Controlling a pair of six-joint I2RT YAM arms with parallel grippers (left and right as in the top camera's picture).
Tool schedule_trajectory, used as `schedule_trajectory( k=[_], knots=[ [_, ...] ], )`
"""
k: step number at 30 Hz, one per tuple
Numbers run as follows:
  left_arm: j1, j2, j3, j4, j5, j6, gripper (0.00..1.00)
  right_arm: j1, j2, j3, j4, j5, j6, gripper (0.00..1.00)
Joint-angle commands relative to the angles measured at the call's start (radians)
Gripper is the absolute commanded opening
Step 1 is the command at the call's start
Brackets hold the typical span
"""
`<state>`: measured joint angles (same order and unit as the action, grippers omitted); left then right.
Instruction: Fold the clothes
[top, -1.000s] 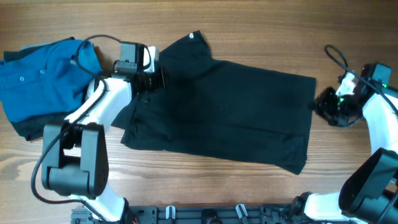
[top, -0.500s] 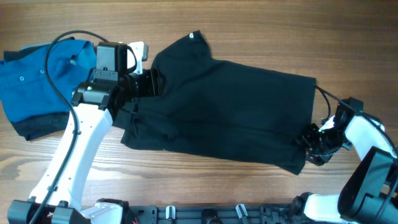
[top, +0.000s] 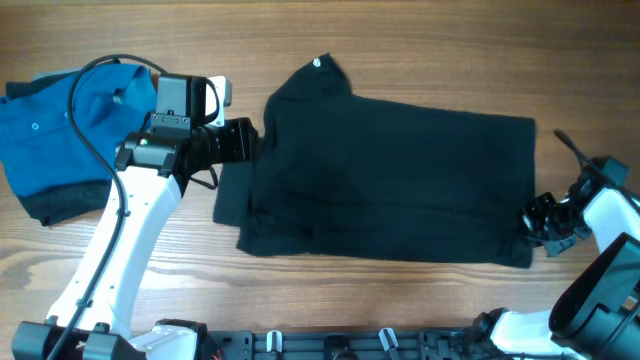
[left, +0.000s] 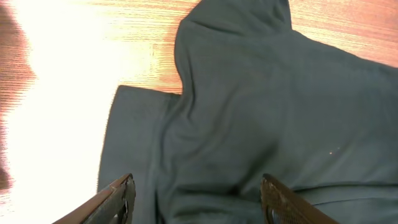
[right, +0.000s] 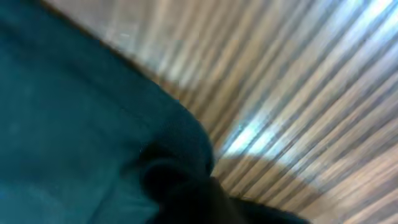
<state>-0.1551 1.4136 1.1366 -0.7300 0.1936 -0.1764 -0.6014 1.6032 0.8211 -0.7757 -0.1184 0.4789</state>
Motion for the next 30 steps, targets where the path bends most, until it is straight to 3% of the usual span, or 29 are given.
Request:
schedule_trajectory(
  k=[1, 4, 6, 8, 12, 15, 17, 21, 26, 28, 30],
  knots=[
    [0.003, -0.014, 0.014, 0.004, -0.012, 0.013, 0.71, -0.005, 0.004, 0.121, -0.094, -0.049, -0.113, 0.59],
    [0.003, -0.014, 0.014, 0.074, 0.006, 0.018, 0.77, -0.005, -0.076, 0.257, -0.172, -0.251, -0.211, 0.6],
    [0.002, -0.002, 0.04, 0.142, 0.056, 0.066, 0.75, -0.004, -0.144, 0.334, -0.183, -0.492, -0.298, 0.61],
    [0.002, 0.055, 0.119, 0.136, 0.058, 0.065, 0.74, 0.006, -0.191, 0.345, -0.164, -0.597, -0.3, 0.61],
    [-0.002, 0.379, 0.459, 0.101, 0.181, 0.057, 0.74, 0.108, -0.199, 0.344, -0.132, -0.536, -0.314, 0.61],
    [-0.019, 0.602, 0.612, 0.17, 0.189, 0.057, 0.71, 0.146, -0.199, 0.344, -0.076, -0.449, -0.306, 0.61],
    [-0.045, 0.717, 0.629, 0.311, 0.229, 0.031, 0.68, 0.147, -0.199, 0.344, -0.082, -0.445, -0.296, 0.62],
    [-0.09, 0.86, 0.629, 0.565, 0.134, 0.043, 0.66, 0.147, -0.199, 0.344, -0.092, -0.399, -0.294, 0.62],
    [-0.108, 1.009, 0.629, 0.634, 0.113, 0.042, 0.66, 0.147, -0.199, 0.344, -0.102, -0.34, -0.295, 0.61],
    [-0.119, 1.025, 0.629, 0.638, 0.112, 0.042, 0.77, 0.147, -0.199, 0.344, -0.109, -0.34, -0.296, 0.62],
    [-0.136, 1.035, 0.629, 0.637, 0.112, 0.042, 0.79, 0.147, -0.199, 0.344, -0.106, -0.34, -0.295, 0.62]
  ],
)
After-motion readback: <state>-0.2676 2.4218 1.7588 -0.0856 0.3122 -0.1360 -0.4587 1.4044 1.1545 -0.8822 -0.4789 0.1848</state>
